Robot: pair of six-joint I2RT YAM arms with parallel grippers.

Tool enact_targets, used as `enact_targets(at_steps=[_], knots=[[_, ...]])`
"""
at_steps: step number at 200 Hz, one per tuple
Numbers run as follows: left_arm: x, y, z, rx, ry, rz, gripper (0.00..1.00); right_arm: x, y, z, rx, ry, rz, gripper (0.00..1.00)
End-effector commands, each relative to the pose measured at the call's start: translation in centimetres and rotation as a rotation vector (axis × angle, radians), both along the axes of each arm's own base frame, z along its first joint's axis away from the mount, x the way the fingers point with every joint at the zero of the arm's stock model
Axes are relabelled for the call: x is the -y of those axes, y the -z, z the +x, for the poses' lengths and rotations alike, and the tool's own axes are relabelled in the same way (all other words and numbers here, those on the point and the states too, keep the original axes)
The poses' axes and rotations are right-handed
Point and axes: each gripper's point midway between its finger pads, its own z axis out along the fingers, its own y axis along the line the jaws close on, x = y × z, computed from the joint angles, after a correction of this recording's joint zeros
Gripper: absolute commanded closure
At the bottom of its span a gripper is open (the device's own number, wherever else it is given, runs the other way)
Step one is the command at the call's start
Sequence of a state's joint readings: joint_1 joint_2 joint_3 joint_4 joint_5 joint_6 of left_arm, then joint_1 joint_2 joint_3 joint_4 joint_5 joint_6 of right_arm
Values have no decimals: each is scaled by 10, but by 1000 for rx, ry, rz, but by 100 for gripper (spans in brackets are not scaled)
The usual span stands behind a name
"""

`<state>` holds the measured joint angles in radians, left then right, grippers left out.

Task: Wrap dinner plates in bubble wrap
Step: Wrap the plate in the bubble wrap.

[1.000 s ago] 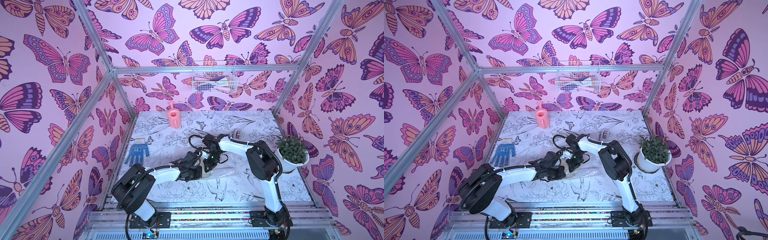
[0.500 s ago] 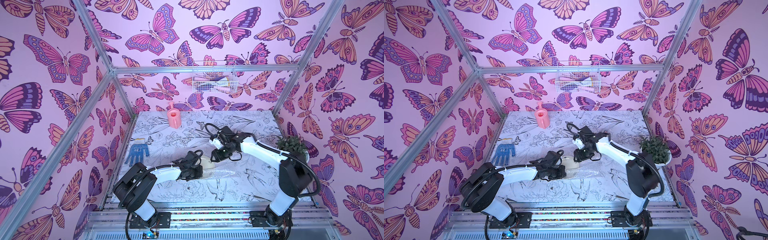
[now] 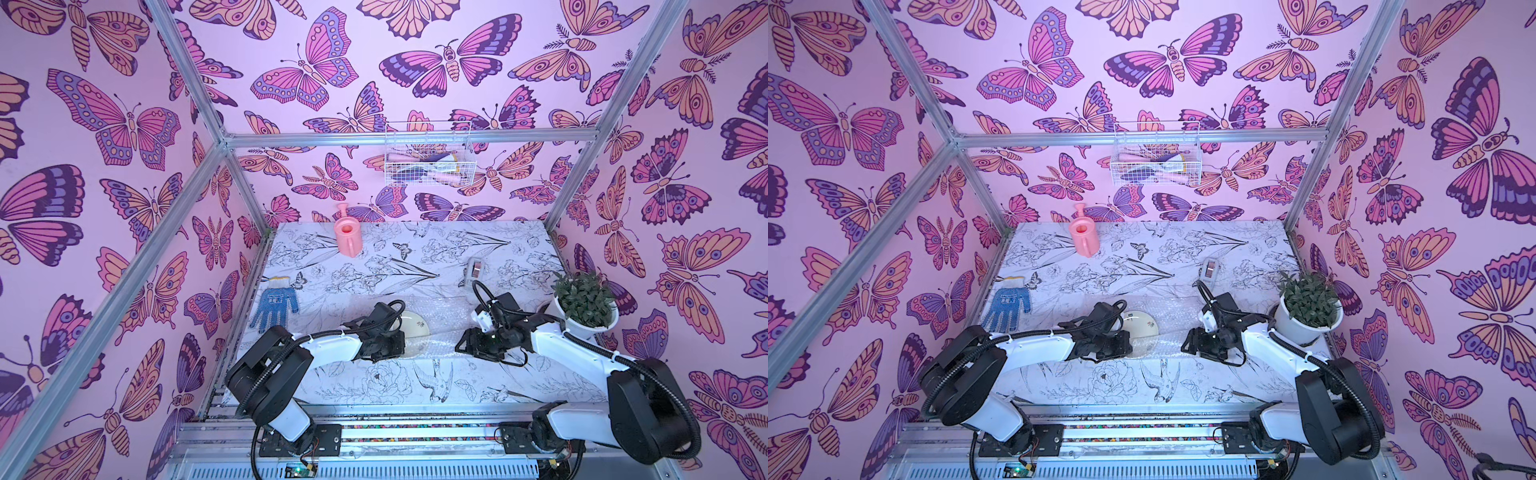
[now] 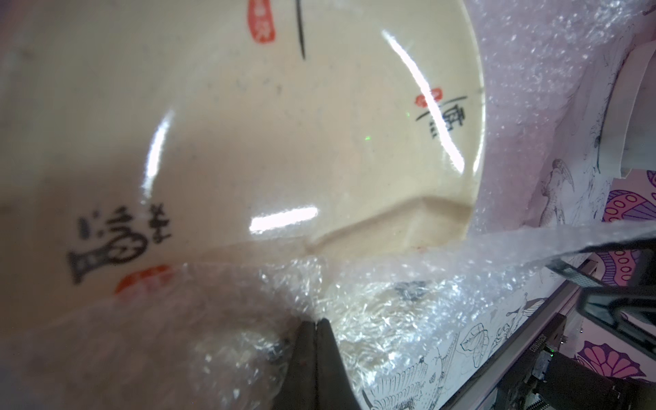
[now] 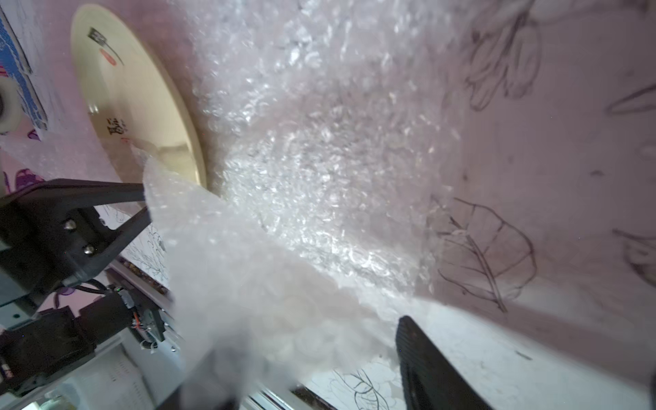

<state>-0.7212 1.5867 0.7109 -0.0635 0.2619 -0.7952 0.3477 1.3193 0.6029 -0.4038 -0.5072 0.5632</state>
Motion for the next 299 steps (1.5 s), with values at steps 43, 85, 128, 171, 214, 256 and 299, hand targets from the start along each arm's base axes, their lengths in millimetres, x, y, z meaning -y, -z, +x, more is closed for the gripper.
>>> enact_targets(at_steps=[43, 85, 128, 171, 214, 256, 299], knots=[[-23, 20, -15, -68, -26, 96, 100, 16, 6, 28, -2, 195, 235, 27], [-24, 21, -15, -72, -24, 101, 100, 8, 15, 18, -68, 207, 339, 32], [-25, 21, -15, -73, -26, 107, 100, 16, 19, 2, -86, 227, 313, 33], [-26, 22, -15, -76, -28, 110, 100, 15, 19, -6, -99, 238, 329, 33], [-26, 23, -16, -84, -24, 116, 100, 30, 35, -22, -137, 278, 227, 30], [-26, 23, -16, -87, -22, 119, 100, 39, 35, -28, -126, 318, 175, 29], [-26, 23, -16, -88, -22, 120, 100, 21, 37, -20, -160, 346, 343, 31]])
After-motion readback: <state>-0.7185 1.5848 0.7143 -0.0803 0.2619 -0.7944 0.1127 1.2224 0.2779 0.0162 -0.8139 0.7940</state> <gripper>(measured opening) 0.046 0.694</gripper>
